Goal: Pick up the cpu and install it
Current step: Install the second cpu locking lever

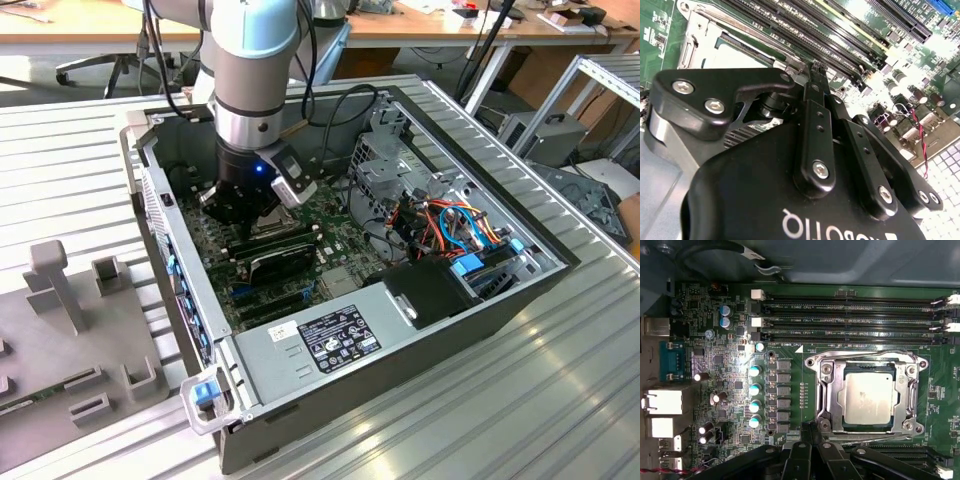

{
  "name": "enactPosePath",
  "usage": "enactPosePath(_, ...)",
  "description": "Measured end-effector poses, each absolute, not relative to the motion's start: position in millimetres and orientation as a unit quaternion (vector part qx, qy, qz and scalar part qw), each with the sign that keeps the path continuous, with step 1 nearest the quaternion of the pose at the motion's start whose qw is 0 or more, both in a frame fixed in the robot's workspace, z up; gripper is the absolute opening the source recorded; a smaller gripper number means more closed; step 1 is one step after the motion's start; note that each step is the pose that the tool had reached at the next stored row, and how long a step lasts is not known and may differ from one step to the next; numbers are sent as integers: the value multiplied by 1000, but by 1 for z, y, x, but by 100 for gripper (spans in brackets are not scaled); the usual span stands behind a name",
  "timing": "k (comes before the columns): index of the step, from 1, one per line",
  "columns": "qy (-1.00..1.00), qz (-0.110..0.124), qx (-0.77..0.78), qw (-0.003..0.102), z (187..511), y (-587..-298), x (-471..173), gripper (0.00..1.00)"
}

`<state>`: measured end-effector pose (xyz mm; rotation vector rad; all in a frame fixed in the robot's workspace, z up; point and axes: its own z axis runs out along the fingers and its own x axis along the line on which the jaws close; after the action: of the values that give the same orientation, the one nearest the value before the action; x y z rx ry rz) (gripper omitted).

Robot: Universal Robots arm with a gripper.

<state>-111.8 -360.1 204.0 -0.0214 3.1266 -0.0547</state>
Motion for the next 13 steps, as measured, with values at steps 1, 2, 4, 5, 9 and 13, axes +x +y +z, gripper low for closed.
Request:
enactPosePath(1,1000,-17,-7,7,204,-359,-112,11)
enactPosePath(2,1000,-18,-7,7,203,-359,-112,11)
enactPosePath(4,1000,-17,-7,7,202,-359,-112,11)
enactPosePath(5,1000,-17,-7,8,201,-359,-113,11)
enactPosePath(9,1000,-17,-7,7,200,-360,-113,11)
enactPosePath(13,1000,-17,-7,8,207,-360,-112,11)
